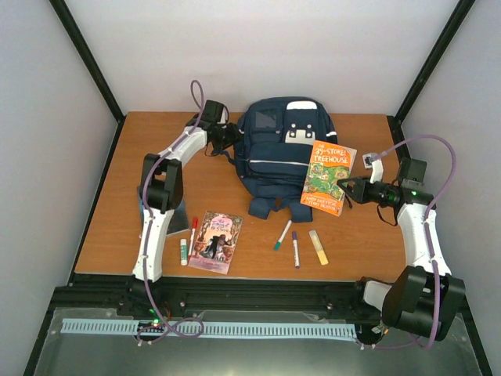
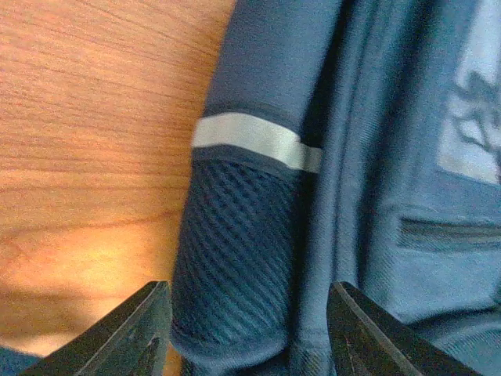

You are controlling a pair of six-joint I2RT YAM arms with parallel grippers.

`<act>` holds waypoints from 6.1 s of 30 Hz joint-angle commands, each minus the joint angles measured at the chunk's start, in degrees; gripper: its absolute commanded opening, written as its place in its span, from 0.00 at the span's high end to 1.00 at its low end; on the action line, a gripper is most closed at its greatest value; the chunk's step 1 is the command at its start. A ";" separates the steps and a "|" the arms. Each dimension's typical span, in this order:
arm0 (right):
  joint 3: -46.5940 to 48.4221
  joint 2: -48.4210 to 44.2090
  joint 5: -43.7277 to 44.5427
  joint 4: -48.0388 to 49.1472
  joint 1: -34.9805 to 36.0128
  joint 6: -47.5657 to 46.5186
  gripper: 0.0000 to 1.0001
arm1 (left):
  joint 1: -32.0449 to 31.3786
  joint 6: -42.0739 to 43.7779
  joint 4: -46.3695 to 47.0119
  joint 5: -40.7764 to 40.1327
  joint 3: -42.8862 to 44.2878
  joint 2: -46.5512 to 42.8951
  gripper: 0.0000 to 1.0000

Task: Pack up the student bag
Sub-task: Pick up the book from the center of the board, then adjust the student bag at the center of the board, then place the book in the student bag.

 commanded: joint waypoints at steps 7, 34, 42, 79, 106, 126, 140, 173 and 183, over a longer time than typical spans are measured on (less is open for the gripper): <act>0.14 -0.55 -3.82 2.61 -1.79 -1.95 0.97 | 0.75 -3.26 -1.42 -1.80 10.02 7.97 0.46; 0.53 -0.21 -5.17 1.47 -3.63 -3.01 0.97 | 5.02 -12.90 12.12 -12.81 -32.20 -22.52 0.99; 0.71 -0.67 -6.42 1.42 -4.24 -2.40 0.97 | 5.02 -9.80 9.07 -11.54 -42.97 -31.14 0.88; 0.46 -0.62 -7.00 1.55 -6.69 -3.01 0.97 | -17.04 21.19 1.71 -6.77 -28.02 -43.82 0.00; 0.76 0.41 -6.76 1.17 -7.52 -3.88 0.97 | -30.44 39.39 -26.09 -16.82 -4.96 -17.20 0.59; 0.71 0.55 -6.65 1.07 -7.70 -4.11 0.97 | -31.66 39.81 -26.74 -19.74 -2.75 -11.22 0.68; 0.49 0.96 -5.88 1.92 -7.79 -0.77 0.97 | -31.69 38.04 -25.25 -26.67 -1.42 -17.43 0.99; 15.33 17.41 -11.13 -21.52 13.99 7.42 0.97 | -31.58 43.13 -1.80 -43.57 -14.20 -39.83 0.99; 19.03 32.02 -3.10 -23.39 17.26 2.35 0.97 | -31.12 45.22 -3.45 -44.43 -5.71 -37.24 0.99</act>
